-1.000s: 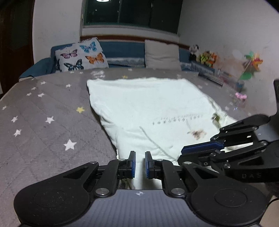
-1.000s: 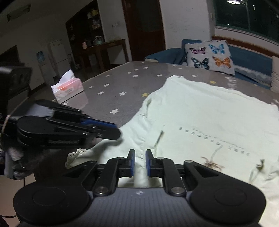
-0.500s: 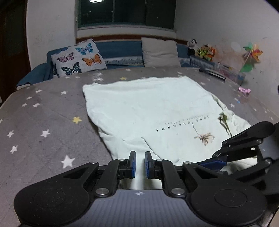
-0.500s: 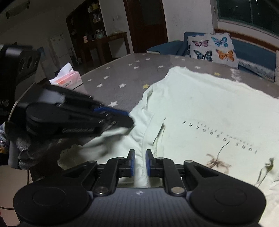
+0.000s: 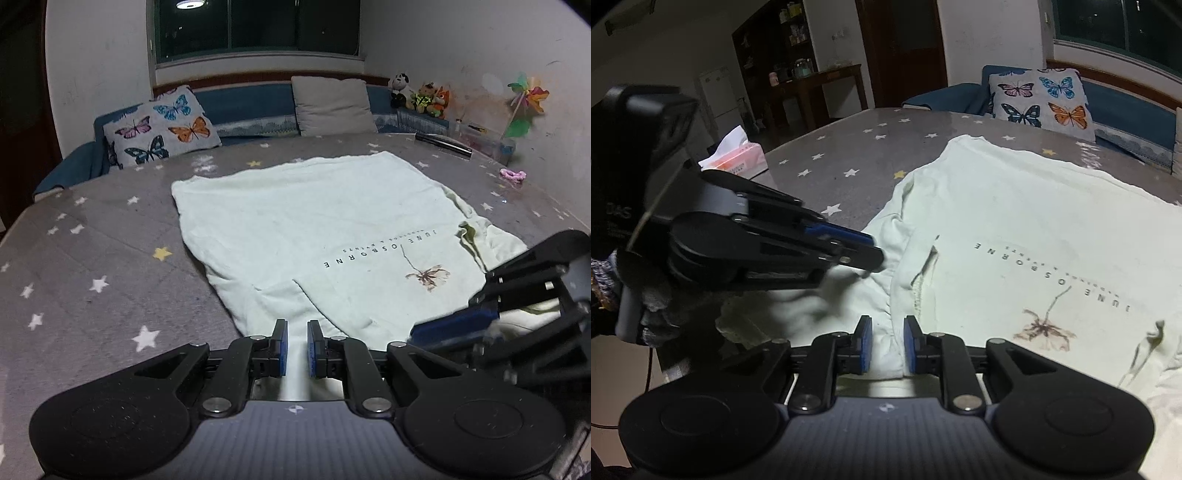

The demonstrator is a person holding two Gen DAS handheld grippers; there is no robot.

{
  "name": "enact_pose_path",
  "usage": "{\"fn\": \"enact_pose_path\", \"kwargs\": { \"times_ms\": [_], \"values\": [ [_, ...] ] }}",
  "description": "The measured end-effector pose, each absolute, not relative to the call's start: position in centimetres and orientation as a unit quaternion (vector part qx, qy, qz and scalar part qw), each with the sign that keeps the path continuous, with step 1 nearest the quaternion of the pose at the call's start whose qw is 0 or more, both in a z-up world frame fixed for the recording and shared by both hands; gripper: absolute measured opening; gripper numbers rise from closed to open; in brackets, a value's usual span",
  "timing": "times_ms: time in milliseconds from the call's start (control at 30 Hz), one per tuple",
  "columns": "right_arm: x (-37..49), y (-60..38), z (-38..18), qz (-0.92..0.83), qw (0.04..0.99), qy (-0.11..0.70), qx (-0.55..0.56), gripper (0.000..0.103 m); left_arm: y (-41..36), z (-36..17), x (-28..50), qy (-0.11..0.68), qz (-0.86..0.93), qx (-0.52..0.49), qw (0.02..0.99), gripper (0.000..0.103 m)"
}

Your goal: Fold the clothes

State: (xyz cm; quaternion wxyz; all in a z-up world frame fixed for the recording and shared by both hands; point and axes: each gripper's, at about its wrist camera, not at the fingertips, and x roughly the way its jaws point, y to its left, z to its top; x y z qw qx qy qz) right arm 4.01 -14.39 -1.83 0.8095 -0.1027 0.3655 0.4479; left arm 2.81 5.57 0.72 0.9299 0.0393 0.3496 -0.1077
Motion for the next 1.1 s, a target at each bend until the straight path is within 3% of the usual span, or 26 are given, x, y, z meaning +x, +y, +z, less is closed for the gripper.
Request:
{"fn": "enact_pose_path", "kwargs": {
  "times_ms": [267,400,1100],
  "values": [
    [2.9,-15.7,-1.2,0.454,0.808,0.361,-0.105,0.022,4.8,0.9,-2.5,0.337,-0.123,0.092,0.929,0.014],
    [1.9,-14.9,-1.0,0.474,0.8,0.352,-0.11,0.025,4.3,0.1,-4.8,0.336,-0.127,0.119,0.925,0.028],
    [-0.3,-13.4,-1.9,0.498,0.778,0.344,-0.168,0.027,3.6,-0.7,-7.2,0.299,-0.105,0.176,0.932,0.029]
  ]
}}
